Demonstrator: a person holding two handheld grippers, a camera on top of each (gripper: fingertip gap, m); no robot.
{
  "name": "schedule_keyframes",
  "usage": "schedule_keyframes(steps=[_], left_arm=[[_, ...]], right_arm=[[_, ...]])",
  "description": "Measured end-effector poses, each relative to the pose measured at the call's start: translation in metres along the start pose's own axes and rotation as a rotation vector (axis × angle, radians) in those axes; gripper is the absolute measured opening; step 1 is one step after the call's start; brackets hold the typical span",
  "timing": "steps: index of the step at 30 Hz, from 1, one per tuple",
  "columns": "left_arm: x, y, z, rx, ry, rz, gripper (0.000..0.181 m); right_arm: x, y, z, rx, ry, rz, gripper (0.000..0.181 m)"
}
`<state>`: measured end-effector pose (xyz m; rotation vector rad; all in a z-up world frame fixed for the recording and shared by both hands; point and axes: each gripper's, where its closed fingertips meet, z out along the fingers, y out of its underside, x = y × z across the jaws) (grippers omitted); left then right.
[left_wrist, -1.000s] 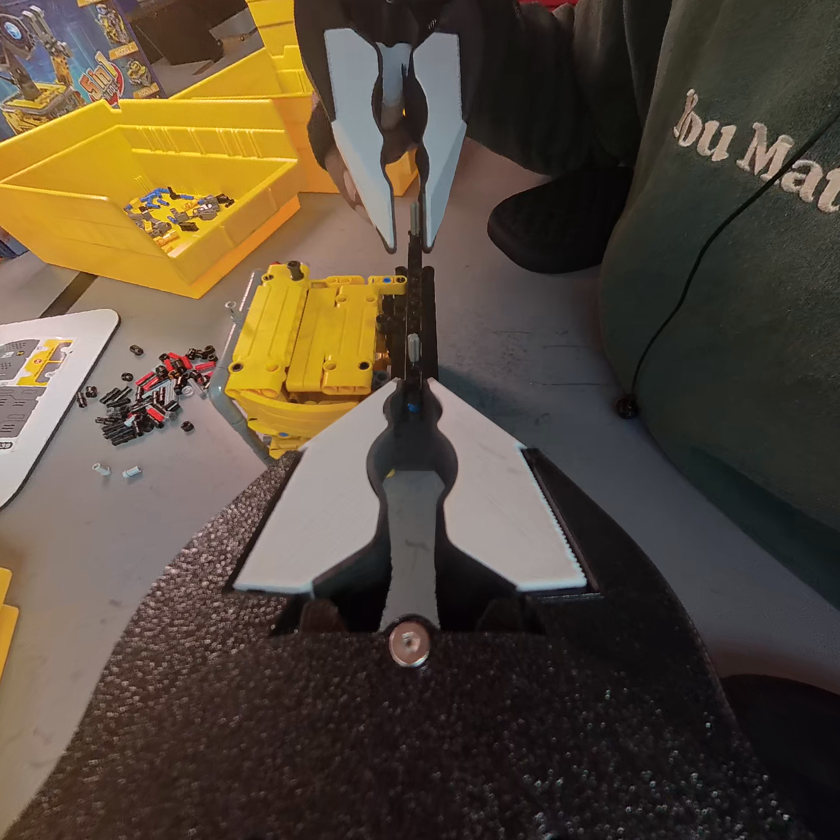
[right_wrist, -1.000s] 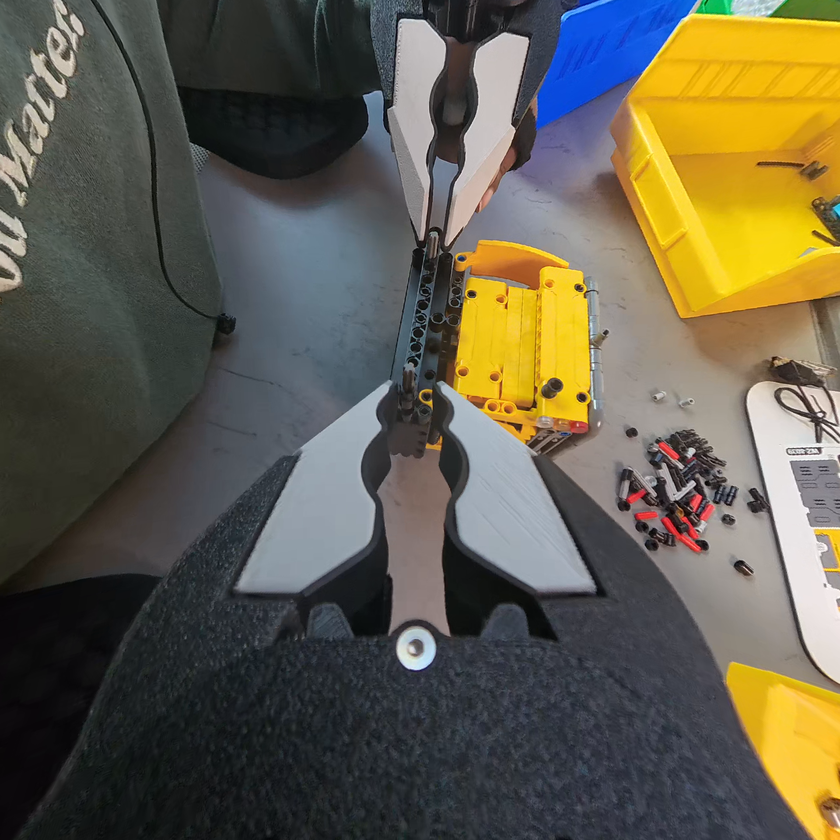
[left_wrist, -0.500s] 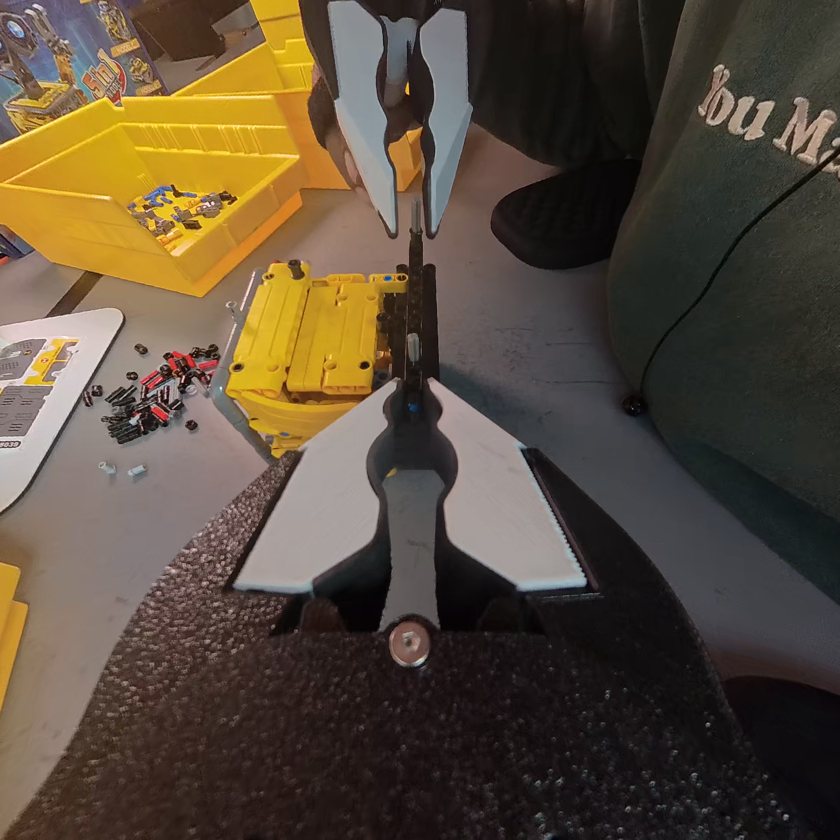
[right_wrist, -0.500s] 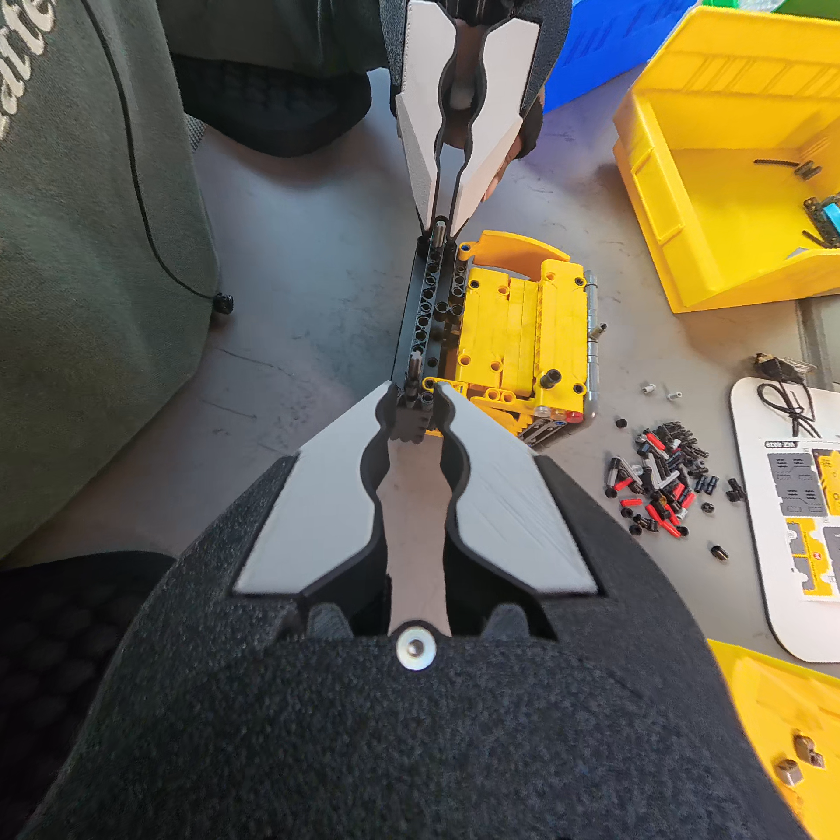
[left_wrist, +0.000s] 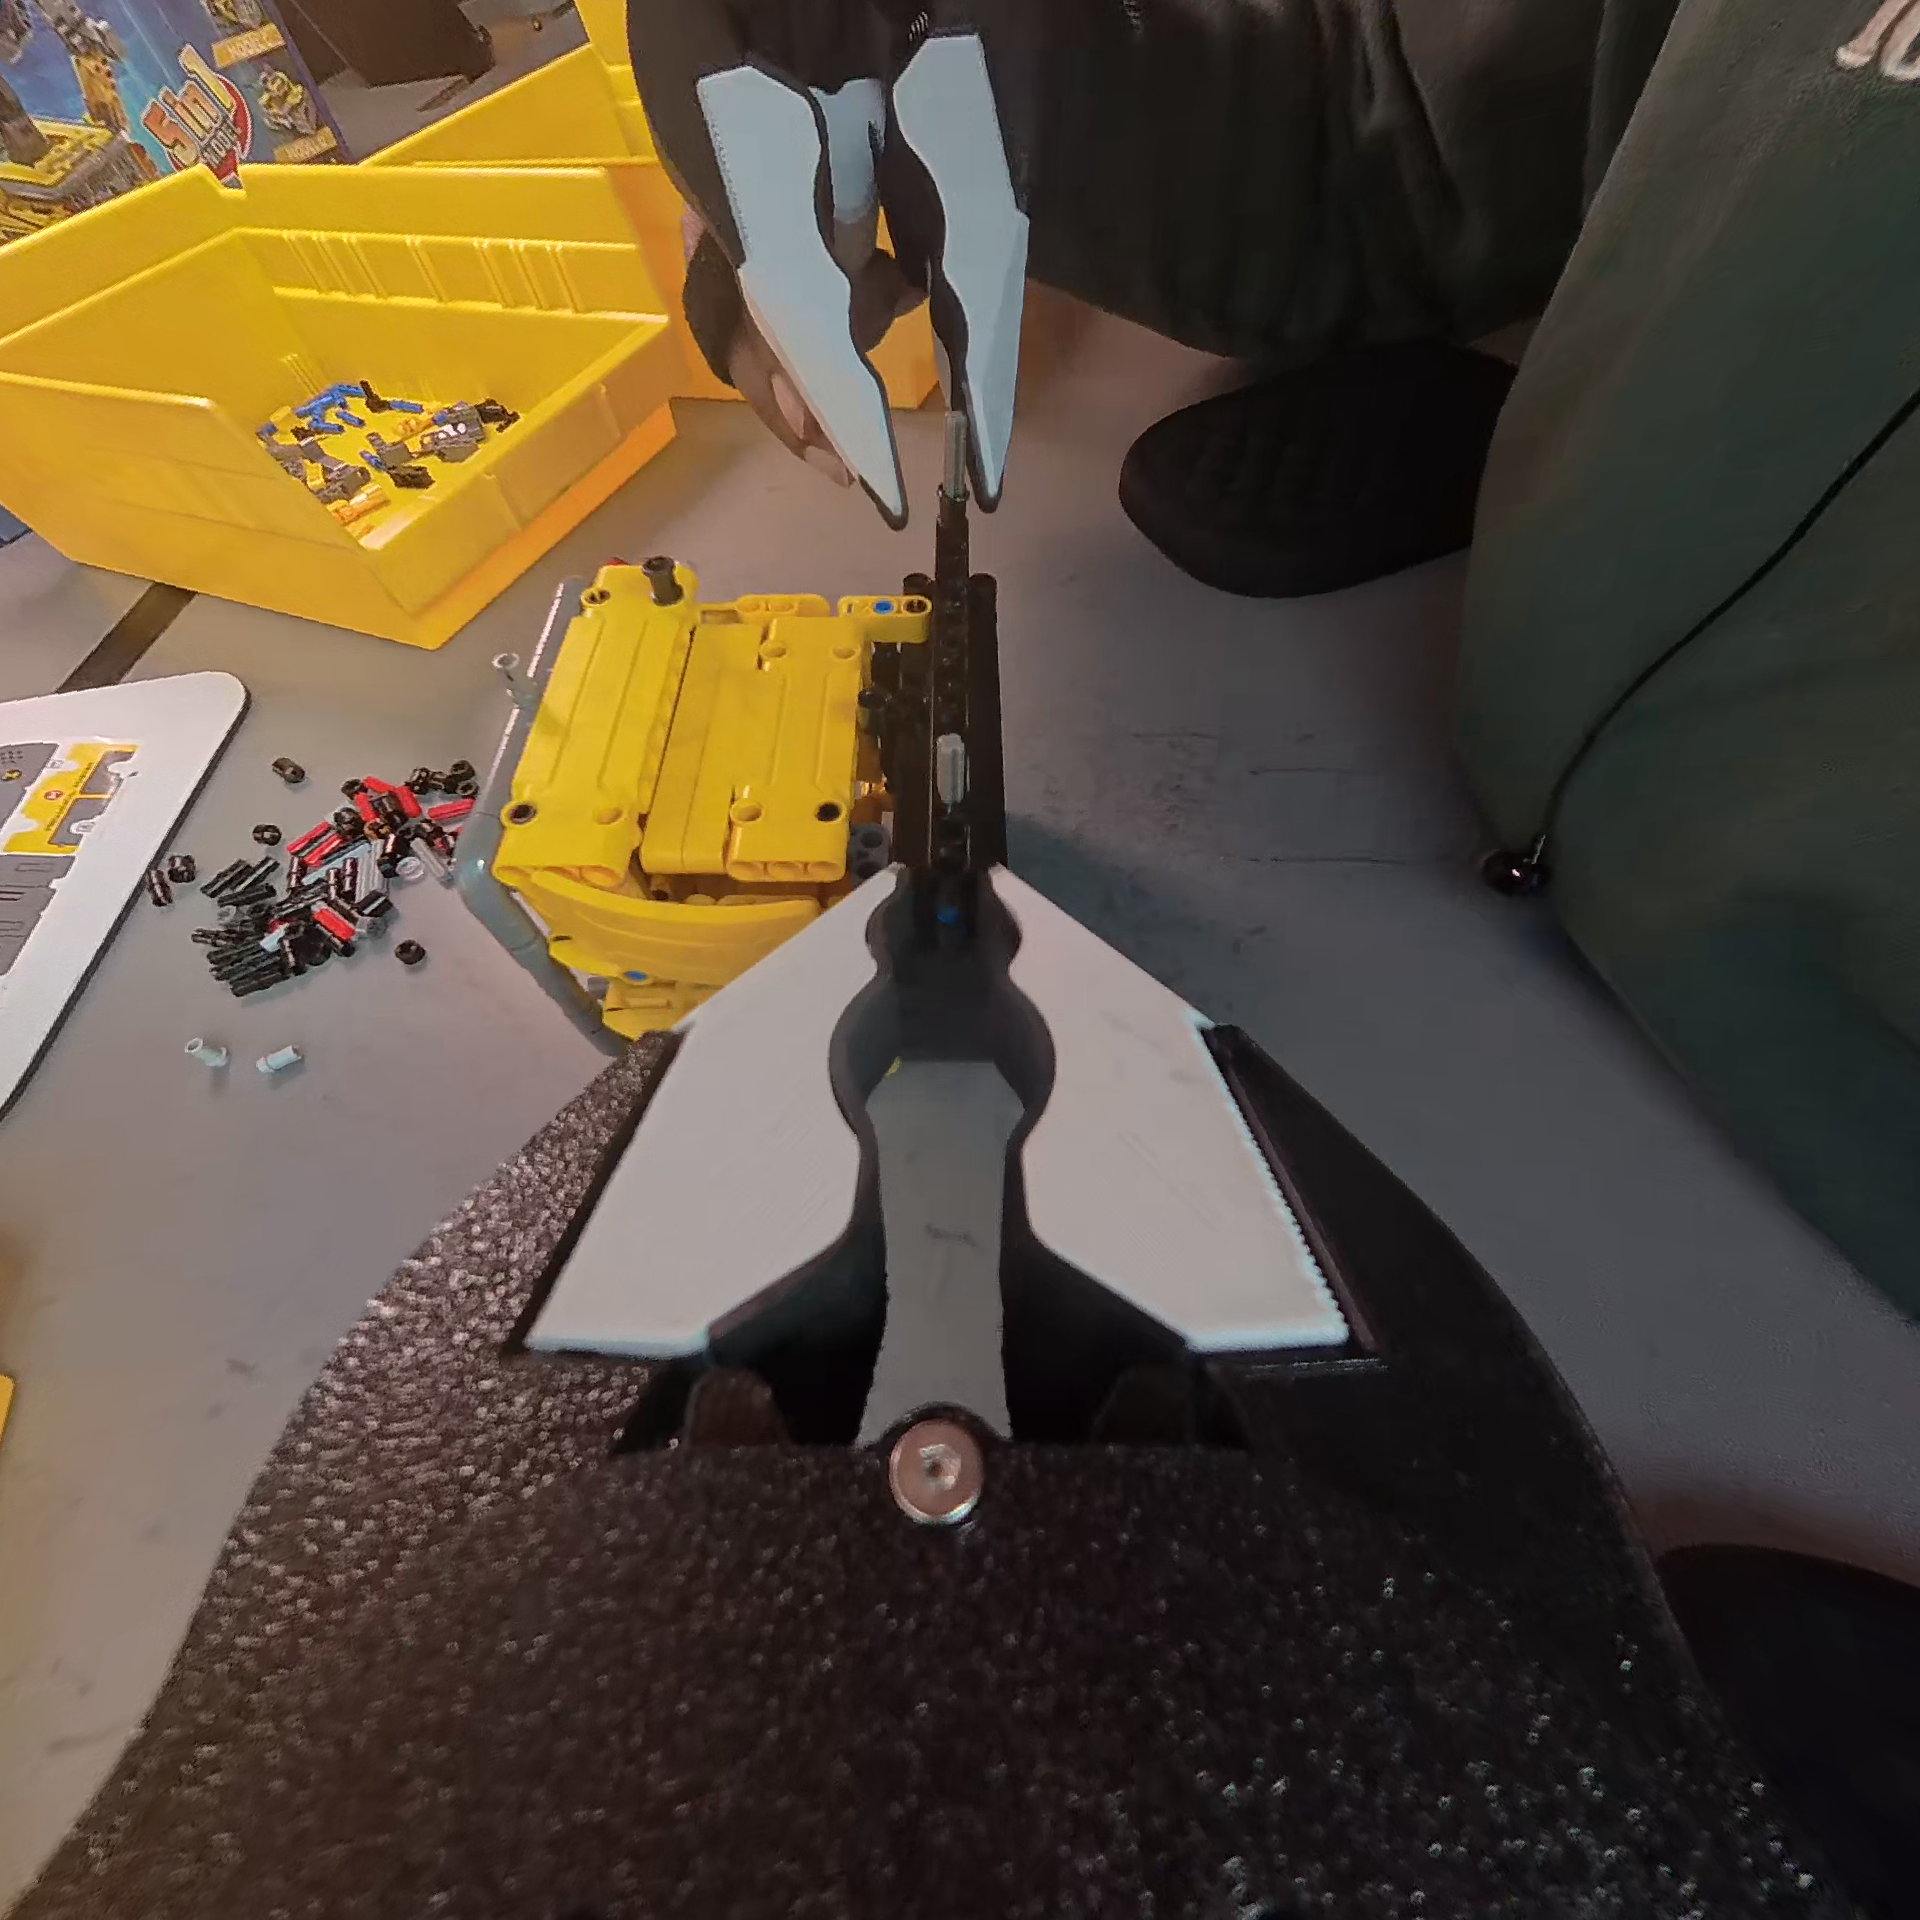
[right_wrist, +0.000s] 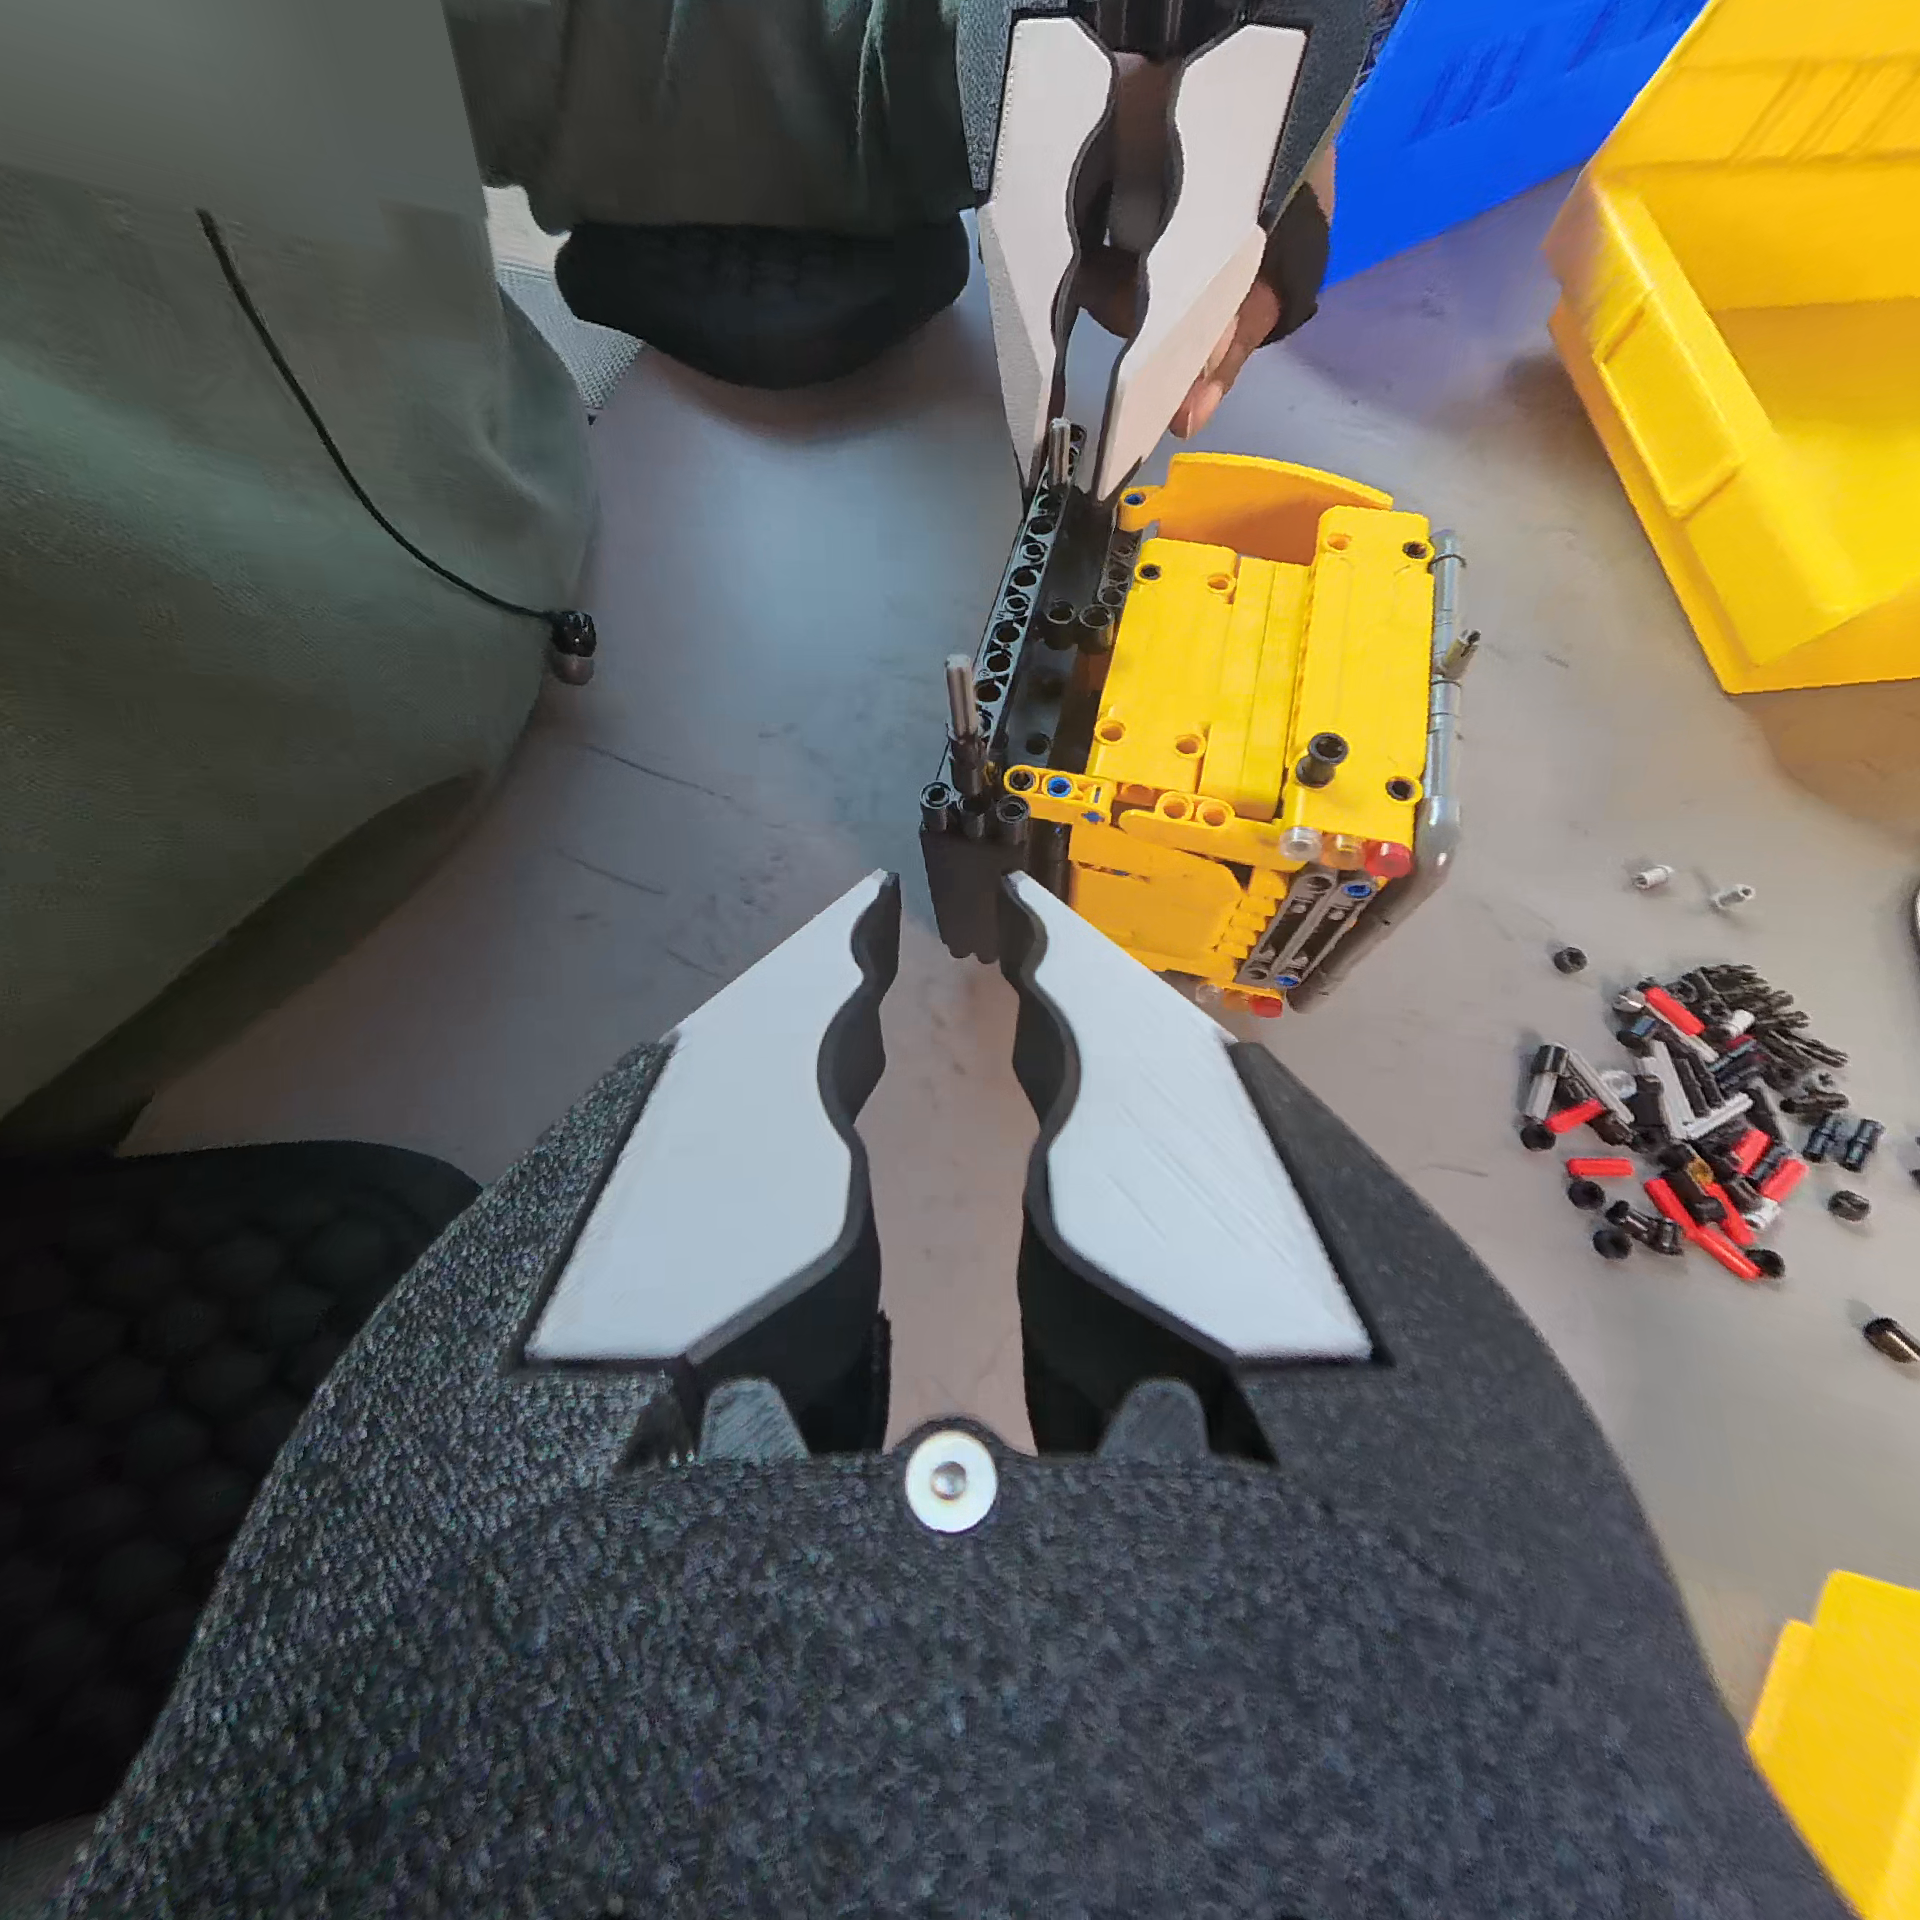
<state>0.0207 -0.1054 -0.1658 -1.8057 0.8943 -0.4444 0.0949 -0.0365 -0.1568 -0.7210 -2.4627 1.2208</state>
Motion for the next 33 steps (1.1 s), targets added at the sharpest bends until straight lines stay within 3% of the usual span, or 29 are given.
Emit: schedule_keyframes(steps=[9,23,33], left_arm=[[-0.003,-0.008,-0.001,0.046,-0.054,-0.039,0.015],[-0.002,-0.013,0.001,0.074,-0.156,-0.044,0.013],[0.004,-0.005,0.008,-0.022,-0.085,0.026,0.015]], right_arm=[[0.0,-0.016,-0.002,0.083,-0.012,0.023,0.016],[0.004,-0.038,-0.002,0.025,0.146,-0.041,0.016],[0.003,-0.029,0.011,-0.295,0.228,-0.113,0.017]])
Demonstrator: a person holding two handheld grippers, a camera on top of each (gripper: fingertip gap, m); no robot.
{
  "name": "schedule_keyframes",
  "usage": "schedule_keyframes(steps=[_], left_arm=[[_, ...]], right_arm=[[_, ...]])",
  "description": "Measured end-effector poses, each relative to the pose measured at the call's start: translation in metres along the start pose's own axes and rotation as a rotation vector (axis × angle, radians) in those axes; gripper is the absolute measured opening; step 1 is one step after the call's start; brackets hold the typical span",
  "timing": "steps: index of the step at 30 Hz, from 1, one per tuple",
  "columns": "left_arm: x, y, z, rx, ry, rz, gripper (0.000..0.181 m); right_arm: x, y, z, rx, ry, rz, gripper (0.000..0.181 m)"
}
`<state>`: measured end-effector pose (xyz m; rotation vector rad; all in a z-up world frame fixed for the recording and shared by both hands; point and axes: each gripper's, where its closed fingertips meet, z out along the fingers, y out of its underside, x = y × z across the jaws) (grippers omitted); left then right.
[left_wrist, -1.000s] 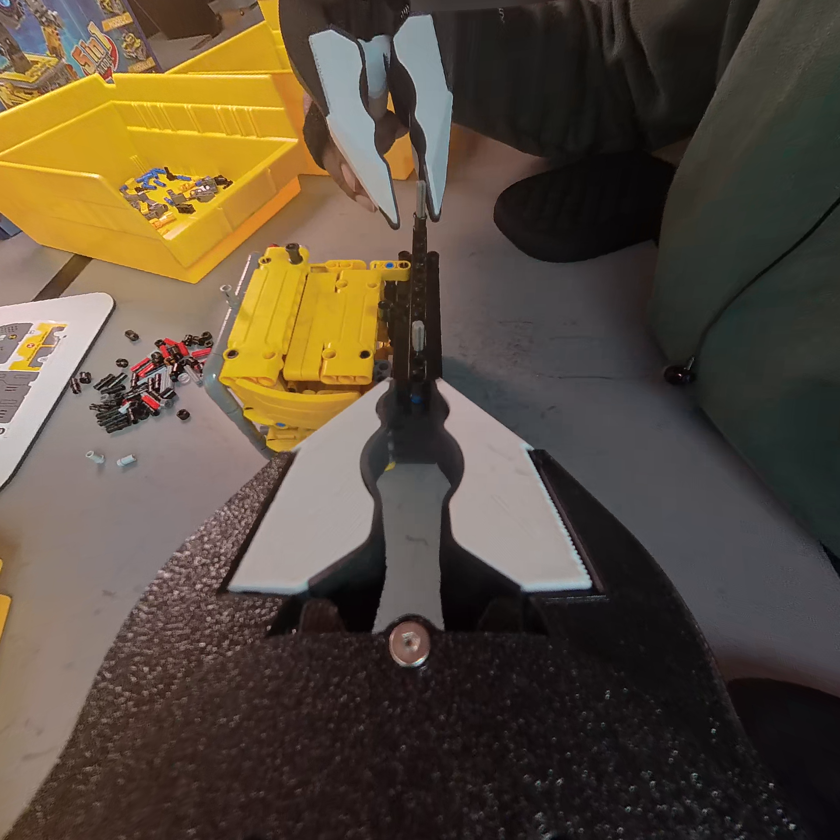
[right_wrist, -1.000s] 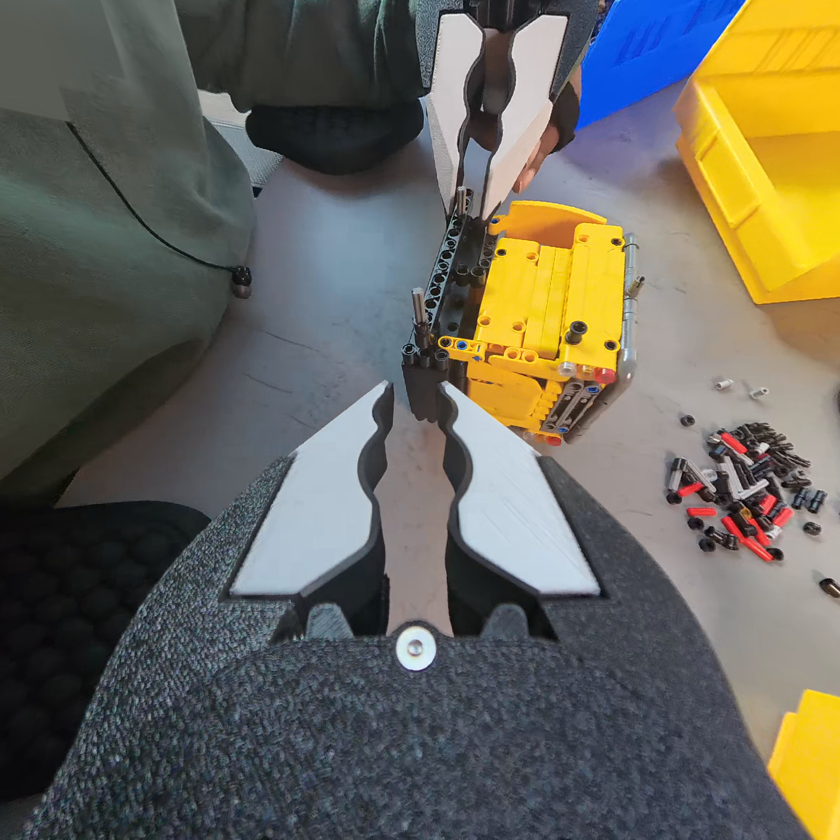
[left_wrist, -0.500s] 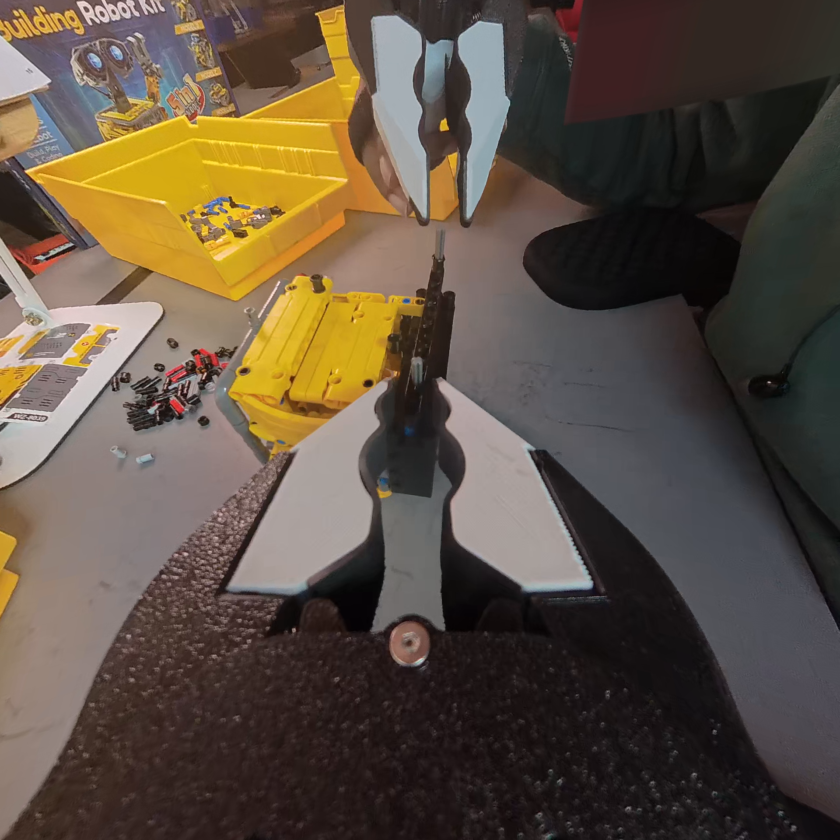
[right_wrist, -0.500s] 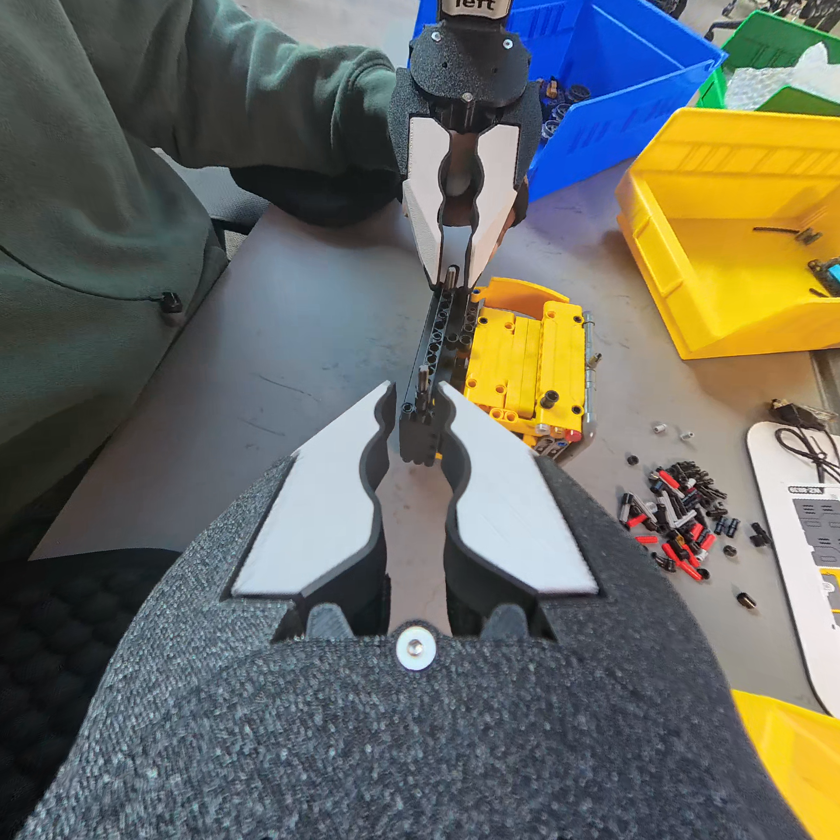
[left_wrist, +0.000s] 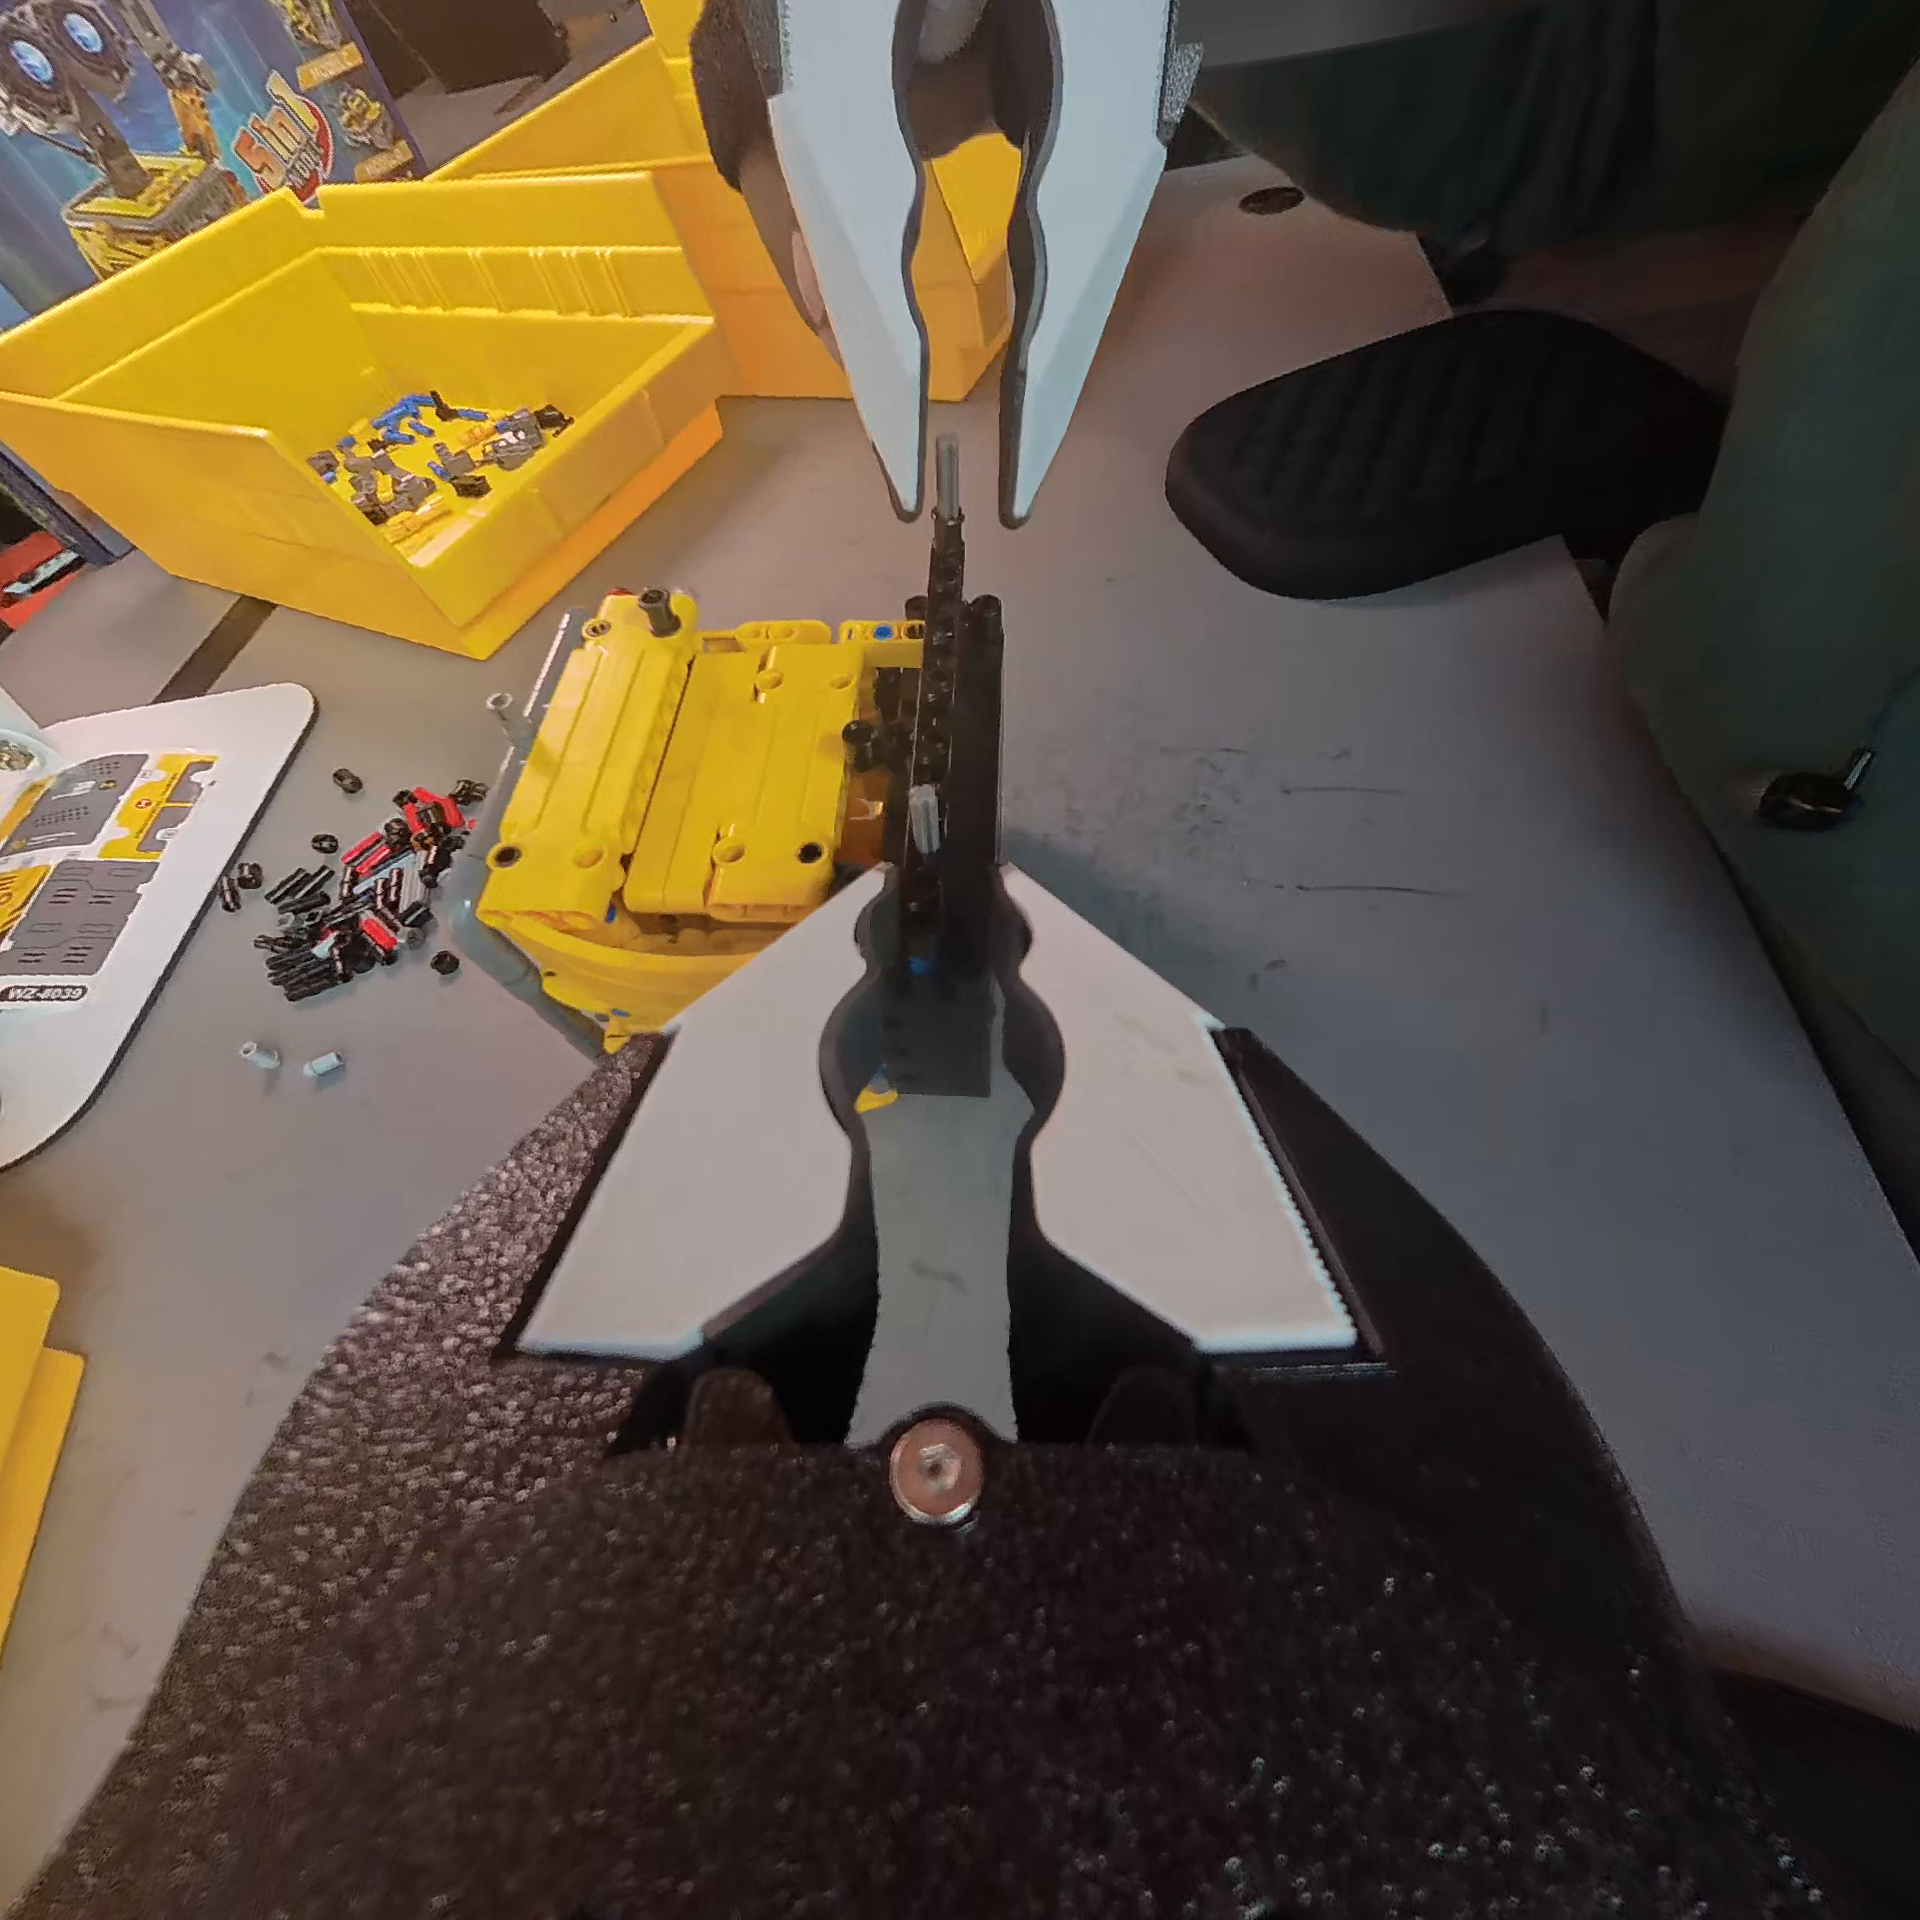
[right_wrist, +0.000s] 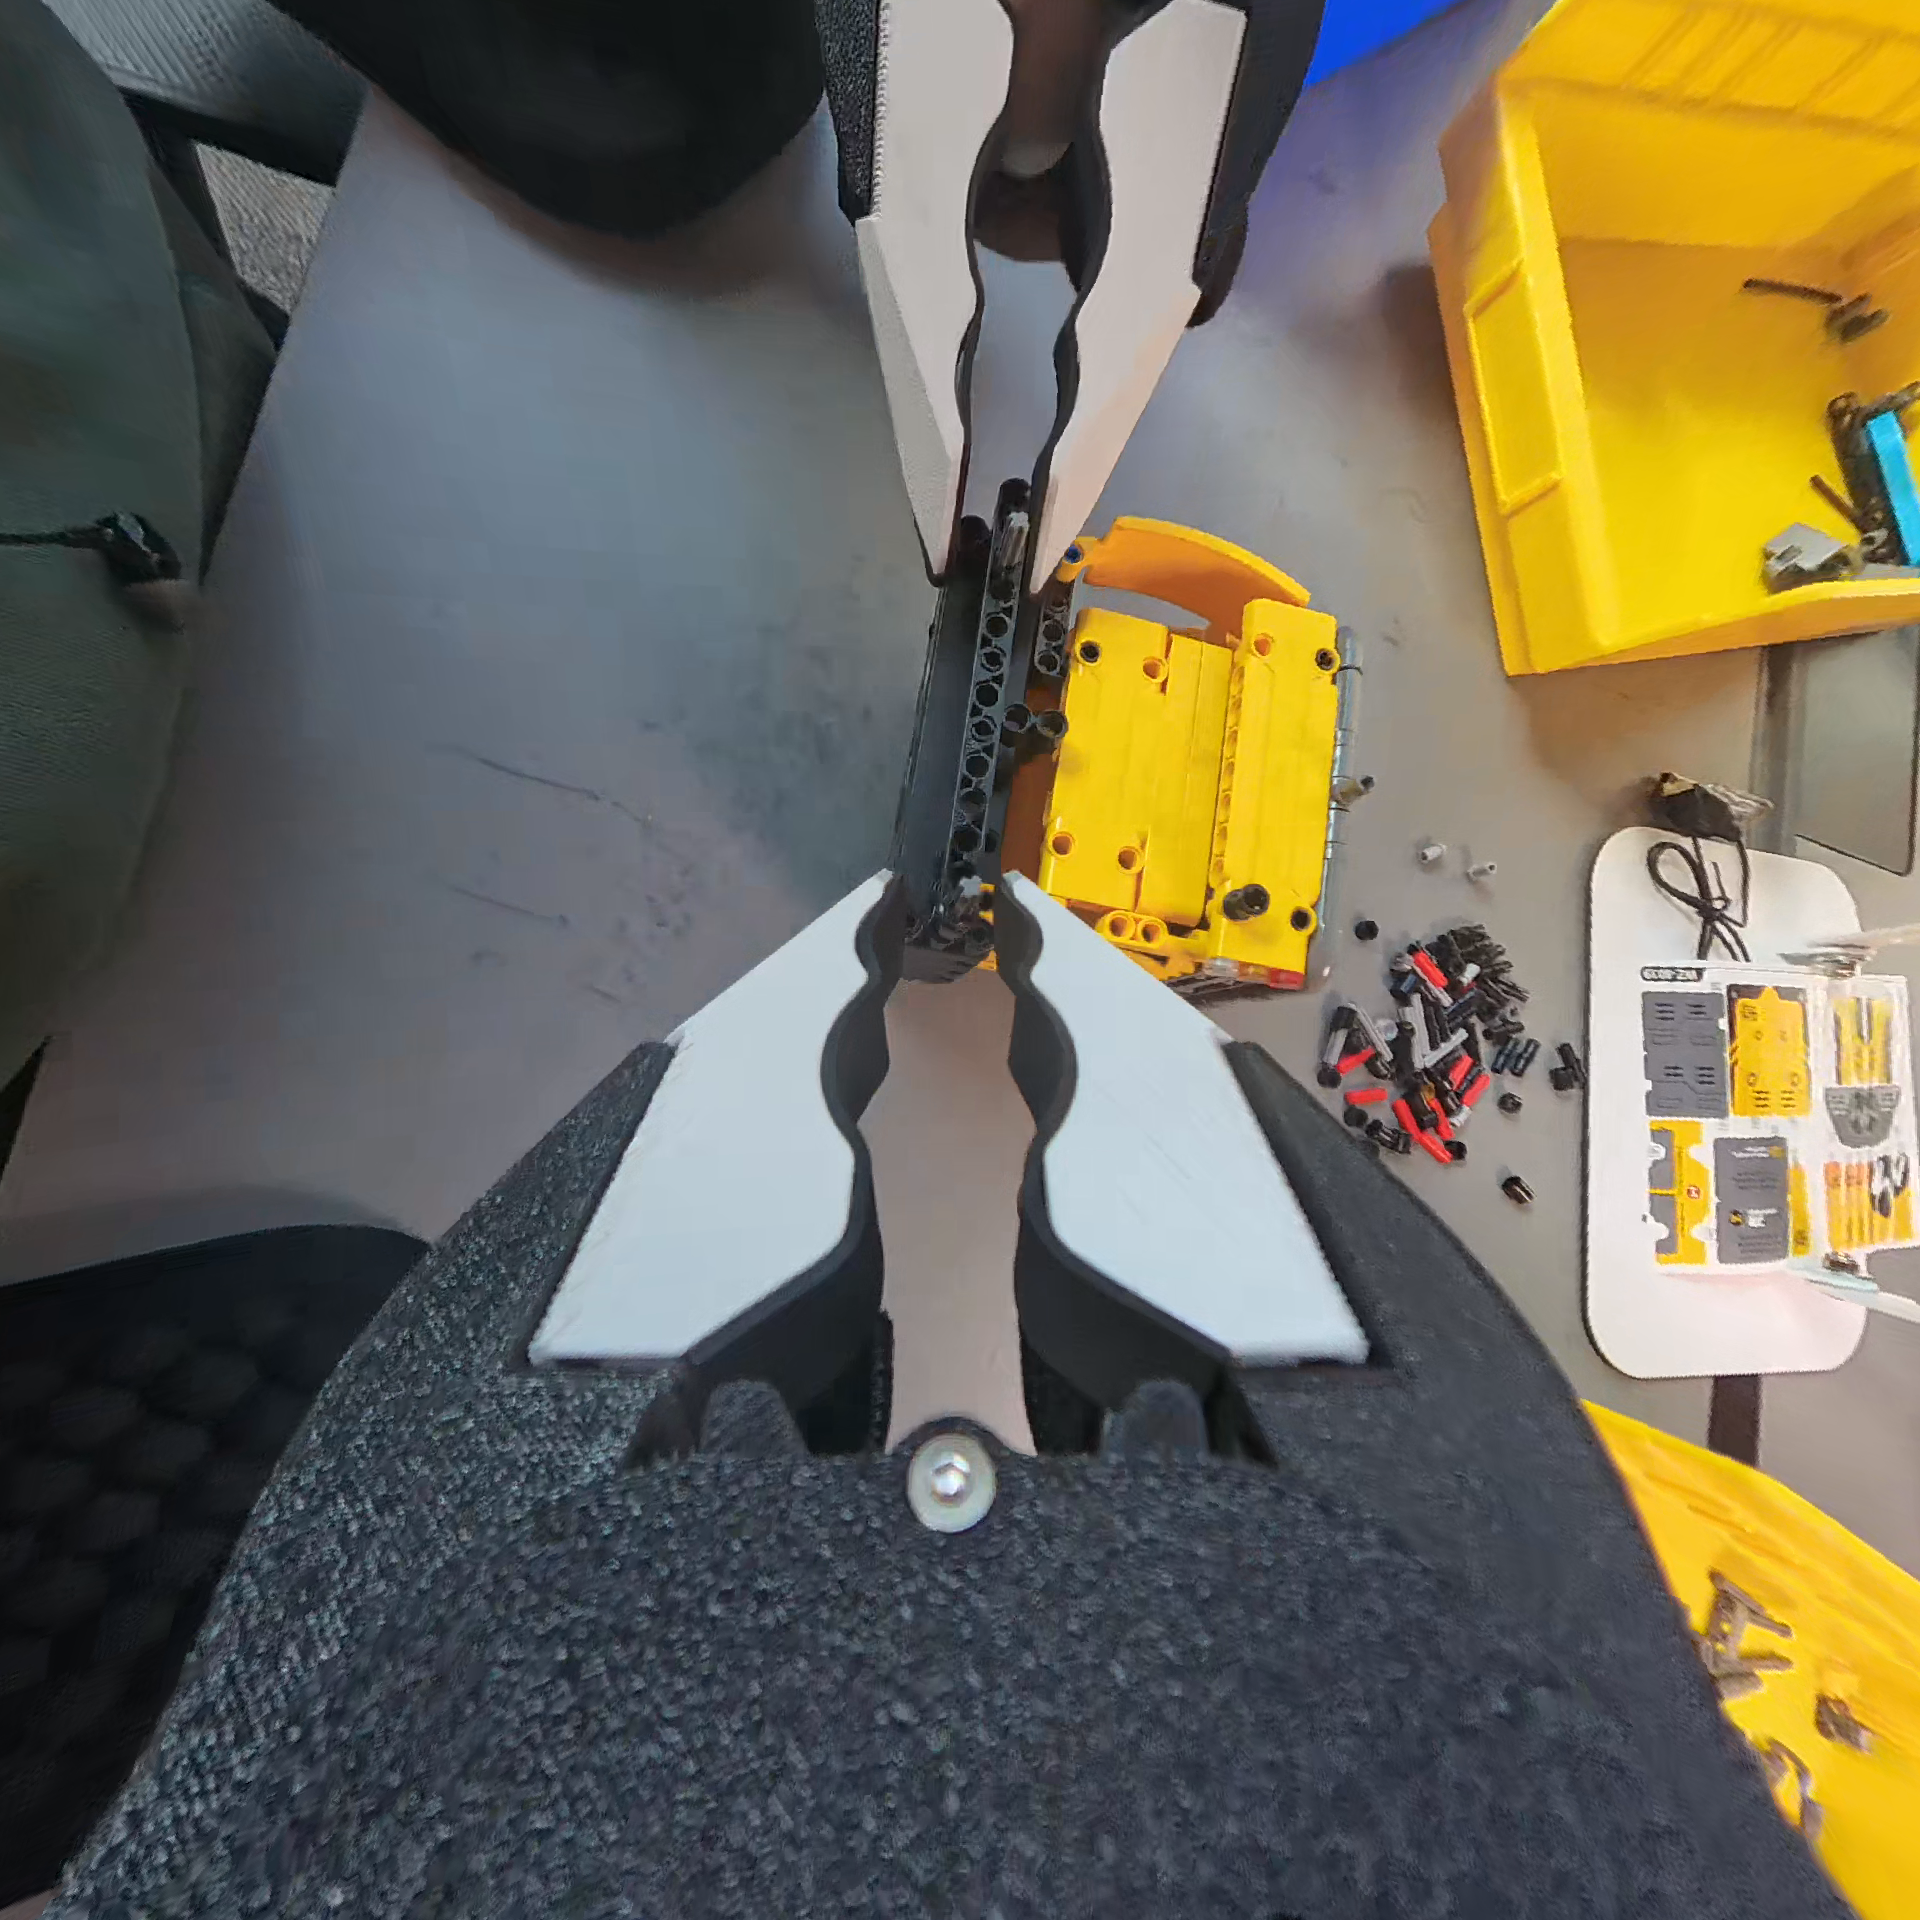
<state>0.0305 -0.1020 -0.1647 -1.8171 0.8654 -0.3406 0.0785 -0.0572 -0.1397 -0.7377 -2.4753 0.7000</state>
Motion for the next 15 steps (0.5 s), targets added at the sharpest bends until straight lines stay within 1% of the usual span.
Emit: schedule_keyframes(steps=[5,9,11,15], left_arm=[[0.001,0.0,0.003,-0.014,0.027,0.036,0.009],[0.001,0.0,0.004,-0.022,0.026,0.048,0.007],[0.002,-0.001,0.005,-0.02,0.019,0.043,0.007],[0.004,-0.002,0.008,-0.011,-0.004,0.013,0.007]], right_arm=[[0.004,-0.006,0.009,-0.136,-0.015,0.002,0.016],[0.004,-0.001,0.015,-0.254,-0.045,0.015,0.012],[0.002,0.001,0.017,-0.292,-0.064,0.027,0.007],[0.001,0.005,0.014,-0.348,-0.058,0.034,0.008]])
